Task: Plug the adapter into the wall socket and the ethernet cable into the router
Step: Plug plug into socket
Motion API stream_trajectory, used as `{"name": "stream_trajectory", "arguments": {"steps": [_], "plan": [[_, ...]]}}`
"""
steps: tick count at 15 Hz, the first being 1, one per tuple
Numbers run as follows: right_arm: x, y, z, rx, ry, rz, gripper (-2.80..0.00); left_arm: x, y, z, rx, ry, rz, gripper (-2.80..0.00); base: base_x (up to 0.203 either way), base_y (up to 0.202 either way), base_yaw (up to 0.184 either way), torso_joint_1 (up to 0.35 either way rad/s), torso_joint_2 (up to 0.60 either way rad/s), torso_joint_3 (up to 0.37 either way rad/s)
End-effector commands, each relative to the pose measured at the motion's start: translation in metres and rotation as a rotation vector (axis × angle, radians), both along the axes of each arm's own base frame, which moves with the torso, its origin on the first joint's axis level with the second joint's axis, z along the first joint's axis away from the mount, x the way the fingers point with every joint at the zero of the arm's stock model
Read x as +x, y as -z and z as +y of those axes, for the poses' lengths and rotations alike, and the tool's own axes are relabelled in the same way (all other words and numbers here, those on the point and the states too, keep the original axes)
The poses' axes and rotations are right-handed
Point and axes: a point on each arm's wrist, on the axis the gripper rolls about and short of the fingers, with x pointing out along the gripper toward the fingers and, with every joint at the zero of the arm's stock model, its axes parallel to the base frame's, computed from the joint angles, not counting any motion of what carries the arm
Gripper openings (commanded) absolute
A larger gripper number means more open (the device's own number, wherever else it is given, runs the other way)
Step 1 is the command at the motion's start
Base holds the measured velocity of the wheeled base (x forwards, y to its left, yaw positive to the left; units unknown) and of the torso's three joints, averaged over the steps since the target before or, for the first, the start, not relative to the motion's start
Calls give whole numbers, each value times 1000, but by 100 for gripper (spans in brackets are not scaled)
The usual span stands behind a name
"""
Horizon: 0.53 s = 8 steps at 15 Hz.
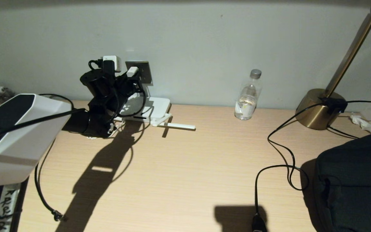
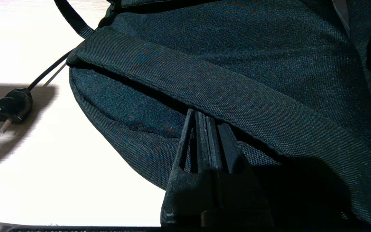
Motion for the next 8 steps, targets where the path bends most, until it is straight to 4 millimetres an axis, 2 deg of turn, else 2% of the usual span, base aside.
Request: {"name": "stream_trajectory", "arguments": {"steps": [1,8], "plan": [[0,0,0,-1,-1,1,-280,2,3,1,10,20,-3,-280,0,0,0,0,0,0],[0,0,0,-1,-1,1,-280,5,6,2,20,43,-3,-280,0,0,0,0,0,0]]}}
